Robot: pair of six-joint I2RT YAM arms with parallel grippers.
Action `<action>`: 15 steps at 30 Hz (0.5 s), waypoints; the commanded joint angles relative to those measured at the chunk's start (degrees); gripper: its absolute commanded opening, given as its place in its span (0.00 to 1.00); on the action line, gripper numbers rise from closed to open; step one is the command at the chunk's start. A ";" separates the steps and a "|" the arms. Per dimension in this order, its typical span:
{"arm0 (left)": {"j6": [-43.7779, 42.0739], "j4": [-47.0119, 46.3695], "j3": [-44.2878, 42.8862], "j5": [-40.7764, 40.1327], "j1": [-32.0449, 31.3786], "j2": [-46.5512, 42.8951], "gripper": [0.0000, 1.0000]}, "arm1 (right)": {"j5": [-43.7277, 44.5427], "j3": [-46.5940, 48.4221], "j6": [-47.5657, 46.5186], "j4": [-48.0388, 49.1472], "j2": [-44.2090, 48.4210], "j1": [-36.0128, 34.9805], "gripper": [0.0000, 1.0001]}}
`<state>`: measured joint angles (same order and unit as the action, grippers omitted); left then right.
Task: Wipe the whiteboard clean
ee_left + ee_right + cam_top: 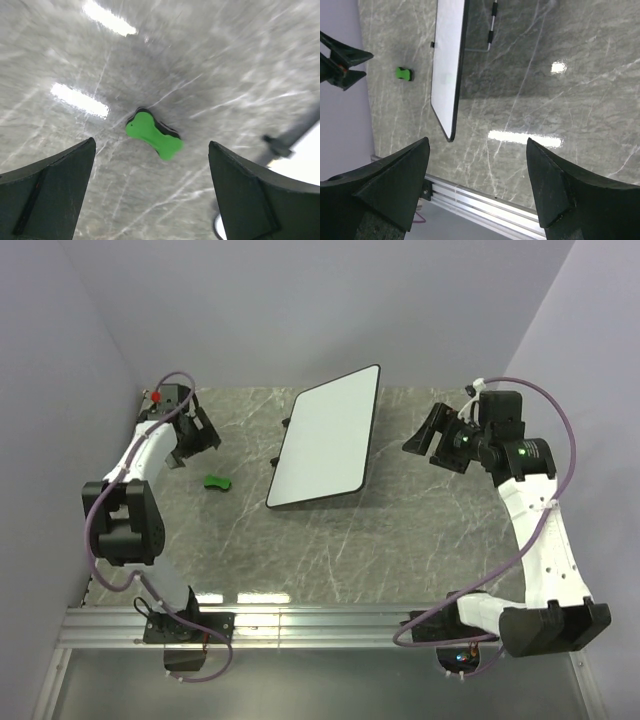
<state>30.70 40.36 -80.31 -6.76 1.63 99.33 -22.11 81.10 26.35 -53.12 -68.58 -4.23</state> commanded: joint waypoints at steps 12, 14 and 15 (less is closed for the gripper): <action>8.23 1.39 -2.39 9.04 -4.79 -27.86 0.99 | 0.93 -6.13 13.82 1.80 19.61 0.36 0.83; 8.85 2.87 -5.45 10.19 -5.06 -28.49 1.00 | 1.19 -5.96 13.38 -0.48 21.11 0.28 0.83; 8.59 3.93 -7.03 10.63 -5.06 -28.40 0.99 | 1.28 -5.61 13.03 -1.27 21.46 0.36 0.83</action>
<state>37.01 44.01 -84.07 0.25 -3.46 70.74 -20.64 75.31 37.56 -53.82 -48.21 -4.21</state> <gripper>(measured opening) 0.994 0.833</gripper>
